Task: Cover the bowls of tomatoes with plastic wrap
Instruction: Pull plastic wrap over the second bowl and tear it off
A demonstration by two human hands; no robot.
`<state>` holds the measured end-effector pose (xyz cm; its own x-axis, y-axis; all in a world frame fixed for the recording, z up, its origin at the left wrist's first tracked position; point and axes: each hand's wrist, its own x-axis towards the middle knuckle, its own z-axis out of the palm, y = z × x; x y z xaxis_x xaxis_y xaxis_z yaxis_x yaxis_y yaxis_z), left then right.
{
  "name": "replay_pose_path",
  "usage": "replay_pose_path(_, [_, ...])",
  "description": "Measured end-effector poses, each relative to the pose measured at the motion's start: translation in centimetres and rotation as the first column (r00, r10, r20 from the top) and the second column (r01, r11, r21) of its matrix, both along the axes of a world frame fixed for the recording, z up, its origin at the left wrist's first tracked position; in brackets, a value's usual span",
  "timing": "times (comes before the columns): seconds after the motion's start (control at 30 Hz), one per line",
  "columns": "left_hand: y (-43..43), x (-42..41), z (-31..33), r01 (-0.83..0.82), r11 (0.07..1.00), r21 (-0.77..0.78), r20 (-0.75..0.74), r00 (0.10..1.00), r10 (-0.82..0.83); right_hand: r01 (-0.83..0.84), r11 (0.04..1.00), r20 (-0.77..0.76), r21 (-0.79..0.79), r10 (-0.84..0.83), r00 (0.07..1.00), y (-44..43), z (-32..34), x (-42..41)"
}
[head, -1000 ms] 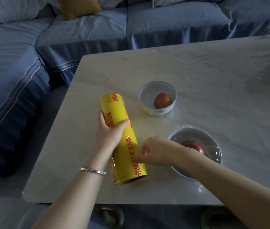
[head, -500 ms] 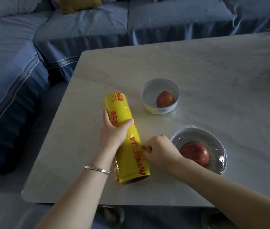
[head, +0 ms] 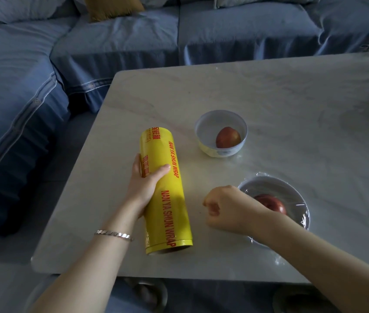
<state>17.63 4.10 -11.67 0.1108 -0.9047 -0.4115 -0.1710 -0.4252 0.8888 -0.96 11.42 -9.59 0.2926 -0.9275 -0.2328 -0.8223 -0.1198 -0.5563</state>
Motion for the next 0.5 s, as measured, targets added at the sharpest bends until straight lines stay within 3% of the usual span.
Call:
replay_pose_path(0.1, [0.0,-0.3,0.2,-0.003,1.0,0.002,0.057,0.998,0.003,-0.241,0.959,-0.189,0.152,0.267,0.945,1.2,2.5,-0.2])
replay_pose_path(0.17, [0.2,-0.4,0.7,-0.01,1.0,0.002,0.064,0.998,0.01,-0.228,0.945,-0.205,0.233,0.277,0.939,1.5,3.7,-0.5])
replay_pose_path(0.23, [0.4,-0.2,1.5,0.012,1.0,-0.017,0.019,1.0,-0.011,-0.145,0.989,-0.254,0.019,0.145,0.956,1.0,4.7,-1.0])
replay_pose_path(0.3, [0.7,-0.1,2.5,0.064,0.997,-0.046,-0.031,0.997,-0.066,-0.162,0.958,-0.353,-0.236,0.071,0.933,-0.1,5.2,-1.6])
replay_pose_path(0.4, [1.2,0.0,4.1,0.167,0.984,-0.062,-0.051,0.984,-0.171,-0.214,0.924,-0.408,-0.316,0.071,0.91,-1.2,6.5,-1.5])
replay_pose_path(0.47, [1.5,0.0,5.0,0.209,0.976,-0.057,-0.075,0.974,-0.213,-0.092,0.89,-0.268,-0.446,-0.035,0.963,-1.7,7.0,-1.5])
replay_pose_path(0.5, [1.6,0.0,5.3,0.233,0.971,-0.054,-0.089,0.967,-0.238,0.028,0.858,-0.108,-0.514,-0.097,0.989,-1.9,7.2,-1.5])
